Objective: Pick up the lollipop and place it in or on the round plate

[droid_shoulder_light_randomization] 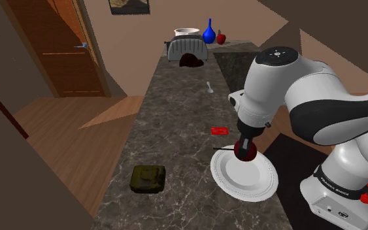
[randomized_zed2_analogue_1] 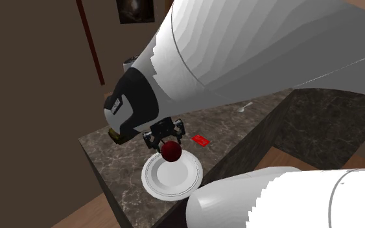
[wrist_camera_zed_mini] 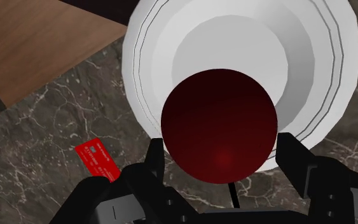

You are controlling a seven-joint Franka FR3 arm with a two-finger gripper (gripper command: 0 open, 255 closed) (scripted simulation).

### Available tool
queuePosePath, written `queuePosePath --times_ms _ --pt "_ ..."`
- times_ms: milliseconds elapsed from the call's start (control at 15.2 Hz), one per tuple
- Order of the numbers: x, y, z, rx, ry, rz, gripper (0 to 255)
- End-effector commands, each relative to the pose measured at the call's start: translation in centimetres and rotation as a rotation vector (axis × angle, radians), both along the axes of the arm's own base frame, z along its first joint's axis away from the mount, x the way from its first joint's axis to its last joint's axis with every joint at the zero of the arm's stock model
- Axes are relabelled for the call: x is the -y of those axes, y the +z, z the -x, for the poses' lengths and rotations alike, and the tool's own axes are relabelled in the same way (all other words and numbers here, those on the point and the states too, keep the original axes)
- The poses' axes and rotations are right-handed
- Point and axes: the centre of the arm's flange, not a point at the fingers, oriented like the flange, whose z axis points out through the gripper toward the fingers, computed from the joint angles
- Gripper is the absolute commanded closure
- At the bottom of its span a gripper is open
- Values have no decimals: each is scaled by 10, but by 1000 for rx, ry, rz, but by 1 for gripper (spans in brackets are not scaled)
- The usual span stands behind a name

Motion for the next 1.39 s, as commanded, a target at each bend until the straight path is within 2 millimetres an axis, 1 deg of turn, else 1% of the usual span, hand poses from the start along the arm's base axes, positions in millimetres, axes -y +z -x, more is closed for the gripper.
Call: queuePosePath --times_ms 0,198,264,594,792,858,1320 --pt "0 0 0 0 0 0 255" --pt "0 0 0 0 0 0 255" --pt "0 0 0 0 0 0 0" --pt "0 0 0 0 0 0 0" --pt "-7 38 4 0 0 0 0" --pt "-9 49 5 0 0 0 0" --pt "-9 49 5 0 0 0 0"
